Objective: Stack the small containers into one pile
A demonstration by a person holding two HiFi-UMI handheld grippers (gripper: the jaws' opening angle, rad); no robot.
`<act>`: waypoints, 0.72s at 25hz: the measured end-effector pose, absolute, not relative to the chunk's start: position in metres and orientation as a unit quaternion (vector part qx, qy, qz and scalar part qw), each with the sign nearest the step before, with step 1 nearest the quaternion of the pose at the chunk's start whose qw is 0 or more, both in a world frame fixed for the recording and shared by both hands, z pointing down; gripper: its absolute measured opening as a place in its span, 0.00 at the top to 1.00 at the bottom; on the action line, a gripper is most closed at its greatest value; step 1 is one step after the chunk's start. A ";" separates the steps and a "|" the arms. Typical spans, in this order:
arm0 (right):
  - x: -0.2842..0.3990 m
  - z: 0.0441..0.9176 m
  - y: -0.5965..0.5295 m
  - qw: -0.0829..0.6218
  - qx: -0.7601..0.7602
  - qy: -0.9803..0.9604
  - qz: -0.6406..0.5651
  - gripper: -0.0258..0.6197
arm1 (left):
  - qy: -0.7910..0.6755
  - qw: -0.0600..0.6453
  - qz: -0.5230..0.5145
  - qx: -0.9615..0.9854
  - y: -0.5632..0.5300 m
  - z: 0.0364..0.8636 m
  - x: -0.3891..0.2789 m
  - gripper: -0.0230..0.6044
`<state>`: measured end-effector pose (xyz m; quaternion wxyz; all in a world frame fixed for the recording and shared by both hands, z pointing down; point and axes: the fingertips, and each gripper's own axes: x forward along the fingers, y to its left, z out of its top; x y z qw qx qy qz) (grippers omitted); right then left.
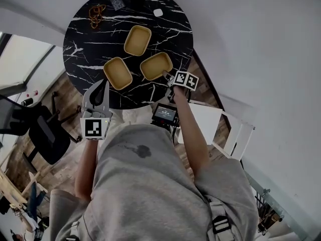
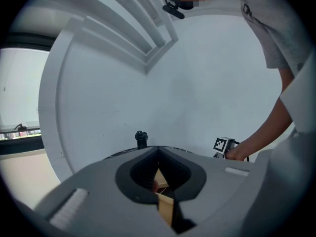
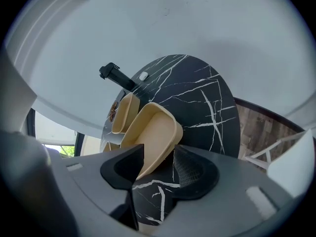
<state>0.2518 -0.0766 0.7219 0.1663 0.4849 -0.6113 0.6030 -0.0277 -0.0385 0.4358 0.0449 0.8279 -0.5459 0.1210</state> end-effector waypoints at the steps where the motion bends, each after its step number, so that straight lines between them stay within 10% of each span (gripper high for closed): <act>1: 0.249 0.725 -0.077 0.171 0.483 -0.611 0.604 0.64 | -0.547 0.048 0.123 0.826 -0.038 0.437 -0.030 0.97; 18: 0.222 0.718 -0.095 0.210 0.439 -0.654 0.579 0.91 | -0.574 0.050 0.118 0.809 -0.040 0.445 -0.052 0.97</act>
